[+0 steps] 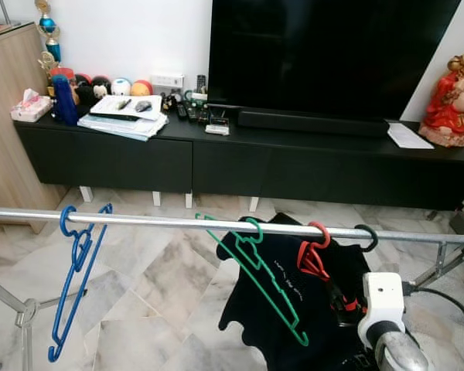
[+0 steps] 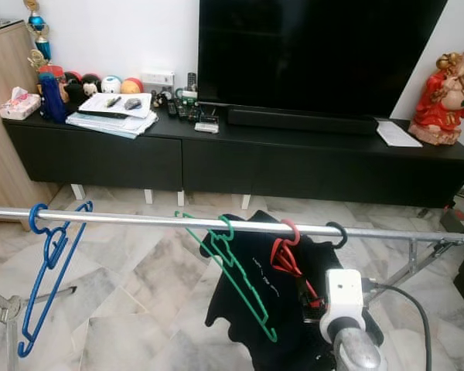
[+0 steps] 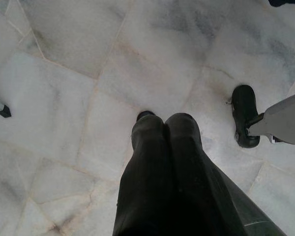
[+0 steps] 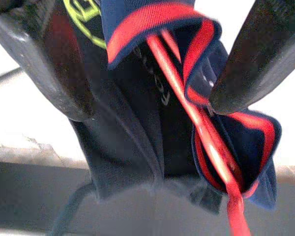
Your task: Hang hanger
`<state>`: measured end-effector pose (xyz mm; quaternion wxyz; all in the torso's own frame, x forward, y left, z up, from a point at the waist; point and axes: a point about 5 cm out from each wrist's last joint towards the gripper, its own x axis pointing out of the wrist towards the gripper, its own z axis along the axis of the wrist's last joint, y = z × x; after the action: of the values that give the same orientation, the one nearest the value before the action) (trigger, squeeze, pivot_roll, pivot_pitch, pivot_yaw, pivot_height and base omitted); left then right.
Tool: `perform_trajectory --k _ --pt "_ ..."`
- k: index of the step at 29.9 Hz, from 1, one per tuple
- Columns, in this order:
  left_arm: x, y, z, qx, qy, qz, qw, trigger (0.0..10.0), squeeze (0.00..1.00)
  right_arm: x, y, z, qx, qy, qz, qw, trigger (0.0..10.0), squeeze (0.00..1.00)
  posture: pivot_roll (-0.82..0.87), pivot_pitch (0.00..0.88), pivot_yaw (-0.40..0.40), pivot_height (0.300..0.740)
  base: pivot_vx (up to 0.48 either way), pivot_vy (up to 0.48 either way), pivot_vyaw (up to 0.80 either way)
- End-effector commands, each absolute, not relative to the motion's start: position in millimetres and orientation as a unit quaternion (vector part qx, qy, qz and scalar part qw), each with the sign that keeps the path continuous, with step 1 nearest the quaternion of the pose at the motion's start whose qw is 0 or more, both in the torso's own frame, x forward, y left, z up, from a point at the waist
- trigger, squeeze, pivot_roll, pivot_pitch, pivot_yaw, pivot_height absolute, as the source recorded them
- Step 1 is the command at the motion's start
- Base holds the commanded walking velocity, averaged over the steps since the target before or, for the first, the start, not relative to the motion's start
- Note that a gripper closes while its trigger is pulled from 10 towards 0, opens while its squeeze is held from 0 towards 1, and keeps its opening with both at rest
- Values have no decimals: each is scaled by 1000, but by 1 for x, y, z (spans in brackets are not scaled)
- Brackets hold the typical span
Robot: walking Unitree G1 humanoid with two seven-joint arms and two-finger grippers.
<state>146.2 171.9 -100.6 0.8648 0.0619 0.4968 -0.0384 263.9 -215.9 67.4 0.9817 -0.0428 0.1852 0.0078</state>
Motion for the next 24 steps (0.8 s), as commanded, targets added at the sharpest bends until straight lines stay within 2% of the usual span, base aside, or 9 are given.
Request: perform_trajectory --k 1,10,24 --pt "131 169 -107 55 525 -43 848 10000 0 268 -219 71 -41 179 10 983 10000 0 -84 23 -58 740 0 0 0" --pt "131 170 -106 55 524 -43 849 10000 0 286 -219 80 -46 163 21 985 10000 0 -78 25 -51 740 0 0 0" --pt "133 172 -106 56 524 -42 849 10000 0 310 -208 72 -23 194 45 980 10000 0 -57 25 -35 740 0 0 0"
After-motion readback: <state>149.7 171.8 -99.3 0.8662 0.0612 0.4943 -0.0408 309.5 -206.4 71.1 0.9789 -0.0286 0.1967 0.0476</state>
